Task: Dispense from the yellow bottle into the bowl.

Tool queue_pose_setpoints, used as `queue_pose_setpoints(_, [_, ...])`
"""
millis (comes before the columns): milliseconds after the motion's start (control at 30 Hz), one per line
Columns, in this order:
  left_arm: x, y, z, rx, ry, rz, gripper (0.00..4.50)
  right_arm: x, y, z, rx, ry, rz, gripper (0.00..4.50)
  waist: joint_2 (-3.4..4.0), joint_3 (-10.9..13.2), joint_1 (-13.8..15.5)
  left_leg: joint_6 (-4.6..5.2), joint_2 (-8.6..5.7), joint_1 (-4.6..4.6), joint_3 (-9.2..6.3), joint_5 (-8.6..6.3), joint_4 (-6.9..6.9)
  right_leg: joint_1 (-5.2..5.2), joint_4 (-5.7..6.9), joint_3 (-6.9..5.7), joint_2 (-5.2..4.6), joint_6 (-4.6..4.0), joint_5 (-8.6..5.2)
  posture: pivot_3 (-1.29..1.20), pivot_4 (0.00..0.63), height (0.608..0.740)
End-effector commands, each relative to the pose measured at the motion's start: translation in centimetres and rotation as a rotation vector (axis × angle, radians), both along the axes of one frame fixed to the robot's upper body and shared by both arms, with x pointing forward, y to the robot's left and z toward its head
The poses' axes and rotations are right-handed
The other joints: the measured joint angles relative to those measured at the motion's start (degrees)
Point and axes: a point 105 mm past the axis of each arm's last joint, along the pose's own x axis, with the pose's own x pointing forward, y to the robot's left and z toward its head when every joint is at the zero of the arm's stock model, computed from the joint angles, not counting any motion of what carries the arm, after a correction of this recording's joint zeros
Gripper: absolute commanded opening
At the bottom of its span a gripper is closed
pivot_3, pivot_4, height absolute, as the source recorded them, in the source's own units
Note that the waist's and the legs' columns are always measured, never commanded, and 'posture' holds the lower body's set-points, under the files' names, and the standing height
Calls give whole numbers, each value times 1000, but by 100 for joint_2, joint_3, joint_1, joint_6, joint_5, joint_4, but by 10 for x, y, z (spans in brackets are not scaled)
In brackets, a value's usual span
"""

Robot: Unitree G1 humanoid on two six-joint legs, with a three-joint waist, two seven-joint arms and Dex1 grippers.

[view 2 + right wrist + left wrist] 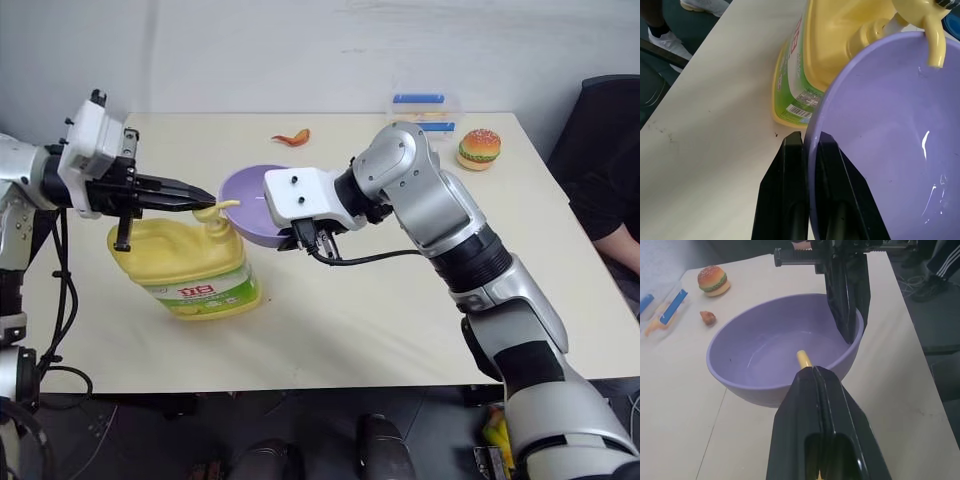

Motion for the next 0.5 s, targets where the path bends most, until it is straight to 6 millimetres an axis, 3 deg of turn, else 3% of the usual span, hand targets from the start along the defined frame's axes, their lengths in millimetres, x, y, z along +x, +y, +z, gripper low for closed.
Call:
queue_pose_setpoints(33, [4,3,-52,86,205,40,16,-7,5,21,44,-71,38,0,1,-1,0,0,-1,4,0,0,-1,3,0,0,0,0,0,0,150,740])
queue_pose_setpoints(300, [7,3,-55,85,211,49,16,-5,6,22,49,-68,36,0,2,-1,0,4,2,79,2,-3,-31,72,-21,-3,-1,-6,-4,0,150,740])
queue_pose_setpoints(500, [-2,-13,5,-53,123,-26,16,-4,3,19,53,-68,29,0,2,0,8,5,0,70,-5,-3,-28,71,-23,-11,-6,-6,-4,0,150,740])
